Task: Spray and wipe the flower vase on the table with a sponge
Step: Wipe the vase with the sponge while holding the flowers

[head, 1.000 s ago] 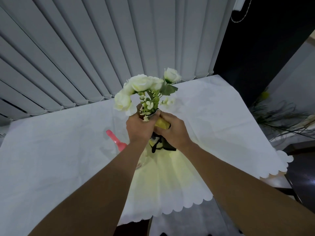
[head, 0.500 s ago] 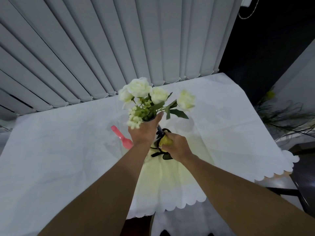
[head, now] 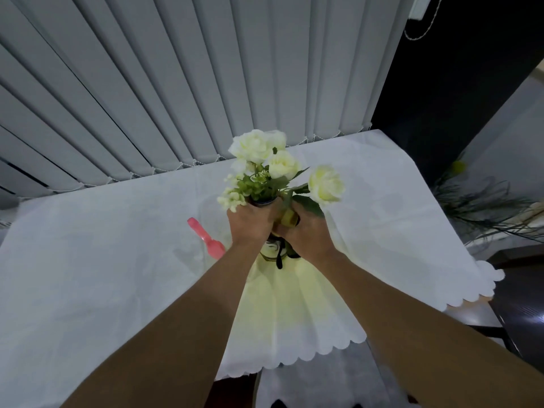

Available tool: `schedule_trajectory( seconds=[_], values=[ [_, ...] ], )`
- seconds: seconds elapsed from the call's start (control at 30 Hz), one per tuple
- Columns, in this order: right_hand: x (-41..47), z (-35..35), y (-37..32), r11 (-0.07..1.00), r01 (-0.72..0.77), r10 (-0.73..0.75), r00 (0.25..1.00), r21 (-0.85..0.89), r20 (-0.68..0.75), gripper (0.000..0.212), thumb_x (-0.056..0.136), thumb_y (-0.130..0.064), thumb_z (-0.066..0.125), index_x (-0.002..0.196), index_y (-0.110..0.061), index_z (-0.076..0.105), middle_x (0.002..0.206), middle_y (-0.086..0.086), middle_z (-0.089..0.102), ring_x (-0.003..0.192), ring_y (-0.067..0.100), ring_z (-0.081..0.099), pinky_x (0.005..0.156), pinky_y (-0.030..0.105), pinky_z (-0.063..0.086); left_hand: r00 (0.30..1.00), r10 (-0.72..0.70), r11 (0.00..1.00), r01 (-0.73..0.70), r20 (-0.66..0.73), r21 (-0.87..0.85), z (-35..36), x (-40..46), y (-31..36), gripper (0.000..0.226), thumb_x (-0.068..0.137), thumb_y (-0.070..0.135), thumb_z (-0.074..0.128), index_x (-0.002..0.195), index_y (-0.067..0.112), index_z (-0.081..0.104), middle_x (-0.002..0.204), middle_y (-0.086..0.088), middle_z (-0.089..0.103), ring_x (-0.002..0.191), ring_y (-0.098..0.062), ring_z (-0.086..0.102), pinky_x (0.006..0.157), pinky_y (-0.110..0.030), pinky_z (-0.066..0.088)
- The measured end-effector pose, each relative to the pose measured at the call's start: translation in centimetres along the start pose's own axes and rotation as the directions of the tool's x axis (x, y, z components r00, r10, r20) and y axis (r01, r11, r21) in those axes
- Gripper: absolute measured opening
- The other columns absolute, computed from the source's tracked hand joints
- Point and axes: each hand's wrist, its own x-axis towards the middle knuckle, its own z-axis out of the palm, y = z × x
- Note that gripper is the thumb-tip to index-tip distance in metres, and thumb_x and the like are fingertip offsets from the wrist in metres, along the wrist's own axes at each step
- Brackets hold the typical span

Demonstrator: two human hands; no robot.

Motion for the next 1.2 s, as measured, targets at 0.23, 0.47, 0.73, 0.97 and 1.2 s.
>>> schedule_trajectory(
  seconds=[0.23,0.47,0.73,0.97,1.2],
  values=[
    [-0.3,0.9,0.4,0.995,-0.049,0.044,0.998,0.087,0.053,0.05,0.069,-0.024,0.088,0.115,-0.013,0.071,0.093,-0.021,0.067,0.084,-0.022,0.058,0.074,-0.001,0.039,0.998,0.055,0.998,-0.055,-0.039,0.002,-0.6,0.1,0.2,0.03,0.065,0.028,0.088,0.076,0.028,0.06,0.093,-0.006,0.068,0.082,-0.017,0.067,0.071,-0.033,0.059],
    [-1.3,1.5,2.7,0.988,-0.117,0.133,0.978,-0.105,0.161,0.057,0.068,-0.041,0.085,0.118,-0.019,0.071,0.107,0.0,0.07,0.095,0.016,0.062,0.084,0.031,0.051,0.996,0.035,0.995,-0.027,-0.086,0.097,-0.9,-0.3,0.0,0.041,0.059,0.056,0.079,0.075,0.022,0.062,0.089,-0.008,0.068,0.074,-0.022,0.067,0.066,-0.036,0.058],
    [-3.0,1.6,5.8,0.946,-0.176,0.258,0.918,-0.274,0.302,0.052,0.074,-0.028,0.08,0.119,-0.006,0.068,0.101,0.009,0.07,0.092,0.025,0.065,0.073,0.026,0.042,0.989,0.104,0.983,-0.086,-0.103,0.162,-1.0,-1.0,0.1,0.053,0.08,0.025,0.072,0.129,0.02,0.054,0.104,0.009,0.063,0.093,-0.019,0.062,0.088,-0.03,0.05],
    [-2.3,1.3,4.0,0.98,-0.159,0.186,0.95,-0.122,0.25,0.041,0.074,-0.03,0.083,0.107,-0.011,0.071,0.09,-0.01,0.067,0.081,0.004,0.062,0.074,0.018,0.043,0.99,0.029,0.974,0.004,-0.139,0.228,-1.3,-1.2,-1.0,0.046,0.08,0.009,0.076,0.121,0.003,0.056,0.116,-0.011,0.061,0.107,-0.022,0.057,0.099,-0.033,0.034],
    [-0.2,-0.1,-1.3,0.994,0.102,-0.102,0.995,0.047,0.016,0.02,0.077,-0.017,0.082,0.077,-0.007,0.064,0.071,0.009,0.068,0.068,0.018,0.06,0.059,0.032,0.046,0.992,0.042,0.992,-0.028,-0.116,0.124,-0.9,-1.0,0.2,0.039,0.084,0.007,0.071,0.121,0.001,0.058,0.1,-0.003,0.064,0.087,-0.015,0.056,0.072,-0.015,0.041]
  ],
)
